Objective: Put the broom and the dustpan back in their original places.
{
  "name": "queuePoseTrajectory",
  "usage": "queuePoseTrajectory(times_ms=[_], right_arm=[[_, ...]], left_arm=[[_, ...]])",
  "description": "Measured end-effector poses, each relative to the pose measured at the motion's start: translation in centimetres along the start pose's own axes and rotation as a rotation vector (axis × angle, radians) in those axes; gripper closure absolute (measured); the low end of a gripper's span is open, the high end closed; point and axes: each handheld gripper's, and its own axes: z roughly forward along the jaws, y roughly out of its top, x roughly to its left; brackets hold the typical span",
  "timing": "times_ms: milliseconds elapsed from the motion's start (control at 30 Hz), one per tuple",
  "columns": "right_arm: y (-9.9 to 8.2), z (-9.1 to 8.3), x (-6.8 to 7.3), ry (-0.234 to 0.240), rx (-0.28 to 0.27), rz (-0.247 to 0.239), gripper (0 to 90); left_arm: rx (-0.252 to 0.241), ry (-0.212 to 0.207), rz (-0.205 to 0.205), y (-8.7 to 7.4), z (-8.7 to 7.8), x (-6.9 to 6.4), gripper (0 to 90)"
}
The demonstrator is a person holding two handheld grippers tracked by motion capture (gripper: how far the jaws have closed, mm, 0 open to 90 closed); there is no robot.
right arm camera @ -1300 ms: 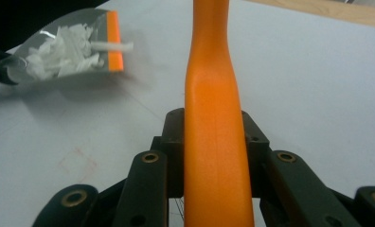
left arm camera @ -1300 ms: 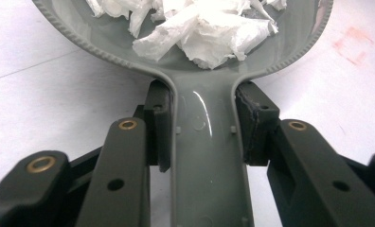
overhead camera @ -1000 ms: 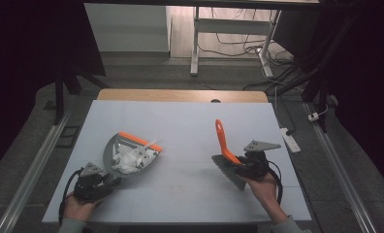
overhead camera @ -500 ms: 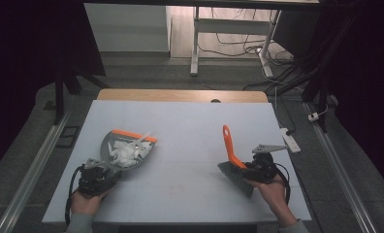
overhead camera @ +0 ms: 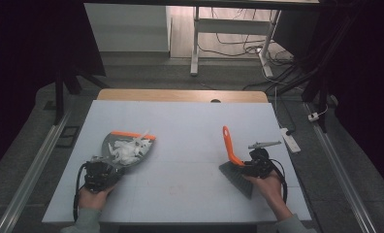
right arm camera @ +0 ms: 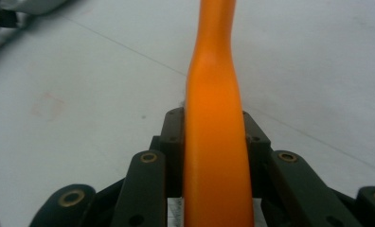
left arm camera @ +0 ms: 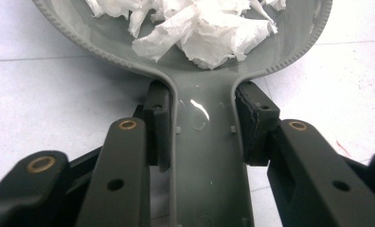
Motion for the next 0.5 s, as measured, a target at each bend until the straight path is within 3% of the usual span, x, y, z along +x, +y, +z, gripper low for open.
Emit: queuePoseTrajectory(times_ms=[267,333,400,500], right_arm=[[0.17,0.33,-0.56,-0.059,0.02,-0.019,60.1],[0.15,0.48,-0.72,-0.074,0.029,-0.02,57.1],[0.17,0.58,-0.82,-0.09,0.03,-0.025,53.2],[0.16,0.77,-0.85,-0.131,0.037,-0.041,46.9]], left_arm=[[0.006,0.033,-0.007,0.12,0.43,-0.51,61.0],[0.004,0.024,-0.008,0.11,0.4,-0.53,59.8],[-0.004,0.029,-0.005,0.09,0.26,-0.59,50.6],[-0.006,0.041,0.033,-0.08,-0.08,-0.76,31.6]])
